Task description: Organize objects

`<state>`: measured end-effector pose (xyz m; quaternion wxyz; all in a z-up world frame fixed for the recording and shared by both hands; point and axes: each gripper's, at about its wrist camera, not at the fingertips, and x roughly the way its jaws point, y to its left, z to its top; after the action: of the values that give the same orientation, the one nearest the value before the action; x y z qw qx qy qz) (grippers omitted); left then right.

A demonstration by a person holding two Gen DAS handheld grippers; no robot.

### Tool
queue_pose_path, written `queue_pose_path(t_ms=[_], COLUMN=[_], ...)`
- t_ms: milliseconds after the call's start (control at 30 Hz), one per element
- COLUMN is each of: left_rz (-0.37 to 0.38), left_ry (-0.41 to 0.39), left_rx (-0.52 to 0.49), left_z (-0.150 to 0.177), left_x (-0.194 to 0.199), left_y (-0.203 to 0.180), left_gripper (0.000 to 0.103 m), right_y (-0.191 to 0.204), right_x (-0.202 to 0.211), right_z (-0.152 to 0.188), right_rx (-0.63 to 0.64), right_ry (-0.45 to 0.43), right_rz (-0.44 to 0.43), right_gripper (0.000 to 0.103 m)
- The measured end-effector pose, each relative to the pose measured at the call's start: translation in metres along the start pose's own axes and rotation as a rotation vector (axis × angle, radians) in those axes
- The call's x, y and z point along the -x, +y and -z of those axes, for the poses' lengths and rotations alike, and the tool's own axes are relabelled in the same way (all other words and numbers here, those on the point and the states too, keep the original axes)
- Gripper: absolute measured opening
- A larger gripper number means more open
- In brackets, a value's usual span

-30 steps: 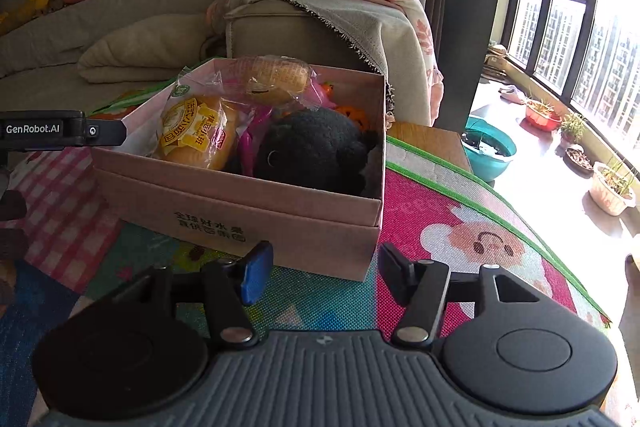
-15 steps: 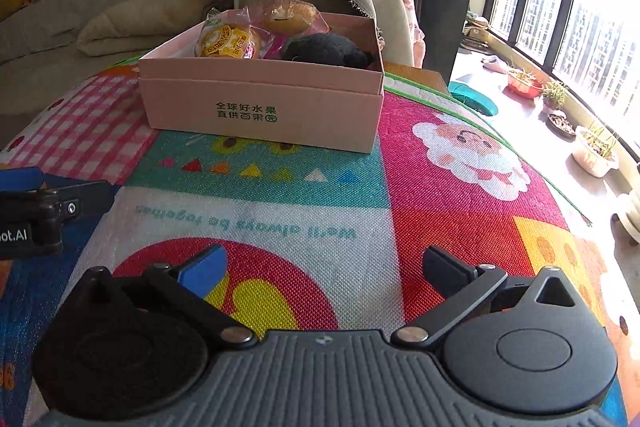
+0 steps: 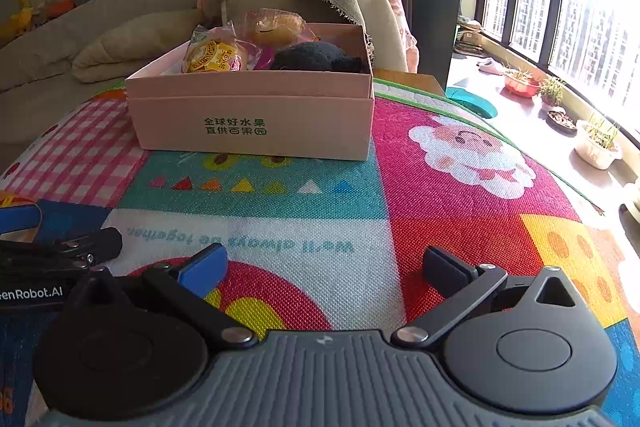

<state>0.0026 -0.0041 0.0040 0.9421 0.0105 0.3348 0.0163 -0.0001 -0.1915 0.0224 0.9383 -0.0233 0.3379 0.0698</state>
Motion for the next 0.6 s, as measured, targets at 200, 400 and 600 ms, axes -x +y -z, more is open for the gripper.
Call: queue_pose_path(t_ms=[200, 400, 600], left_rz=[0.003, 0.006, 0.006], left_ry=[0.001, 0.002, 0.002], left_rx=[0.003, 0.007, 0.006], left_z=[-0.0004, -0.0008, -0.0008], left_x=[-0.0002, -0.0005, -0.0005], left_y=[0.0001, 0.0007, 0.0006], left_gripper=[0.103, 0.103, 0.103], right_y=[-0.001, -0.0002, -0.0003], right_x=[0.0, -0.0004, -0.0001], right_z=[0.0004, 0.0002, 0.0004], right_rx=[-0.004, -0.002, -0.003], right_ry=[-0.001, 0.0, -0.001], right_rz=[-0.003, -0.002, -0.002], right_gripper=[0.103, 0.103, 0.103])
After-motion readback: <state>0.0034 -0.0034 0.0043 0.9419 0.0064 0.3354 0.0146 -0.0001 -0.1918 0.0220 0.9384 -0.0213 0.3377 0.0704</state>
